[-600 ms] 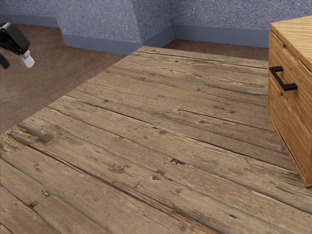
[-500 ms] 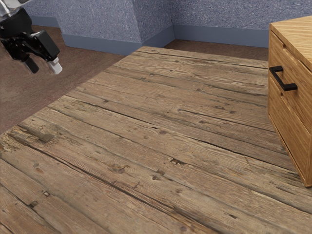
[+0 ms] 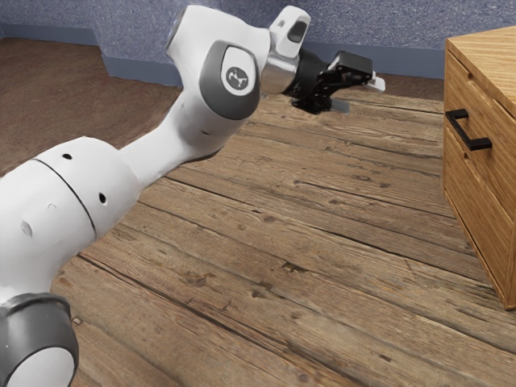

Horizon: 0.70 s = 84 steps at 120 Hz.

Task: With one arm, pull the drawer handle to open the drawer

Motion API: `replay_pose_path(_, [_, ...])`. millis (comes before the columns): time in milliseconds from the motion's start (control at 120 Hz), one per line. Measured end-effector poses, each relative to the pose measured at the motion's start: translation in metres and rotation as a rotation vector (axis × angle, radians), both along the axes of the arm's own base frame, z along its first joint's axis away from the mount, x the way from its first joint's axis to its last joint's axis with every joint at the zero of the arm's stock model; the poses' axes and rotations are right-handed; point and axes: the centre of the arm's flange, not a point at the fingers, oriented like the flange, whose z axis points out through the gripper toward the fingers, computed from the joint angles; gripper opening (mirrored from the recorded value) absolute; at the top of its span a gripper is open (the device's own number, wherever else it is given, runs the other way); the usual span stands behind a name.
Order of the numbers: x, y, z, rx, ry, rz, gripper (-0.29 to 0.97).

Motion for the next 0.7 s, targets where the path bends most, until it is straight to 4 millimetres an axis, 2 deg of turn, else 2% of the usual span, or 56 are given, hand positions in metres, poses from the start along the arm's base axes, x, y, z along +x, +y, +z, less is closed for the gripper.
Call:
replay_pose_path(92, [0.020,0.004,-0.019,-0.048,-0.052,0.104,0.66])
replay_pose_path(142, [0.028,0.018,-0.027,-0.124,-0.068,0.141,0.66])
replay_pose_path(242, [0.032,0.024,-0.026,-0.219,-0.093,0.154,0.66])
replay_pose_path(275, [0.037,0.020,-0.037,-0.233,-0.088,0.159,0.66])
replay_pose_path(367, [0.061,0.006,-0.082,-0.327,-0.083,0.179,0.66])
replay_pose_path(425, [0.069,-0.001,-0.097,-0.401,-0.088,0.190,0.66])
replay_pose_path(525, [0.075,-0.025,-0.108,-0.513,-0.096,0.190,0.66])
replay_pose_path(567, [0.075,-0.030,-0.108,-0.521,-0.098,0.196,0.66])
replay_pose_path(600, [0.076,-0.026,-0.109,-0.495,-0.099,0.210,0.66])
replay_pose_path(642, [0.074,-0.011,-0.100,-0.404,-0.101,0.230,0.66])
replay_pose_path(700, [0.071,0.000,-0.090,-0.320,-0.081,0.237,0.66])
